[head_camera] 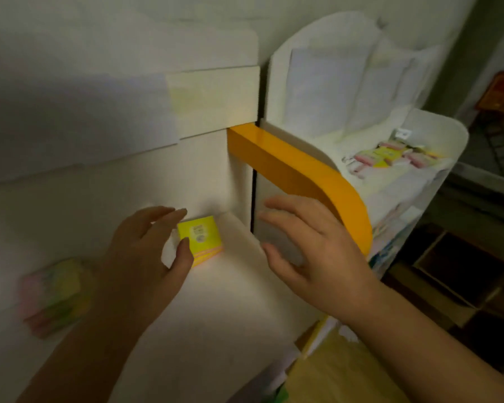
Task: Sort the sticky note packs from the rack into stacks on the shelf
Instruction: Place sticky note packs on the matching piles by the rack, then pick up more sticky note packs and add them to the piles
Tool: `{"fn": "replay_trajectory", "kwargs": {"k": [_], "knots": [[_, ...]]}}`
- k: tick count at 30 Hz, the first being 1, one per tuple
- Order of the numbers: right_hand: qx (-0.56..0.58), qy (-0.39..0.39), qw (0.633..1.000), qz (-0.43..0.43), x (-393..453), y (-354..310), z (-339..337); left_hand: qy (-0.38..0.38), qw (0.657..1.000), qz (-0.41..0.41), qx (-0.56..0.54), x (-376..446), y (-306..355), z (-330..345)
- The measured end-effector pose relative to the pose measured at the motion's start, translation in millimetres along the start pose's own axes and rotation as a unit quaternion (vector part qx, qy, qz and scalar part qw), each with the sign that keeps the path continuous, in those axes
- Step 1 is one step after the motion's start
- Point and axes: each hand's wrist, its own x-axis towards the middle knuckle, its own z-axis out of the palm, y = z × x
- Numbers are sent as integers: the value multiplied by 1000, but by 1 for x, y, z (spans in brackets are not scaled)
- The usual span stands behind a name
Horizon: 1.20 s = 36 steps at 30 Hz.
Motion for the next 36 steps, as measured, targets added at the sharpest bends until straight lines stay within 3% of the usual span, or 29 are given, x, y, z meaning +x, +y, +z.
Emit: {"fn": "replay_trajectory", "kwargs": {"k": [3,7,11,15,22,36], "knots": [[4,58,998,20,-24,28,-47,52,998,11,-45,16,70,2],[-74,32,989,122,-75,88,-106,64,989,104,-80,21,175,27],[-119,-21,963,240,-132,145,-157,-40,992,101,-71,17,257,84],[-121,-61,943,304,-180,192,-197,-150,982,94,-58,3,312,146],[-112,-113,928,338,-238,243,-238,-214,974,63,-33,-8,372,214],[-109,-174,903,378,-268,333,-249,-220,972,78,-20,48,409,353]]}}
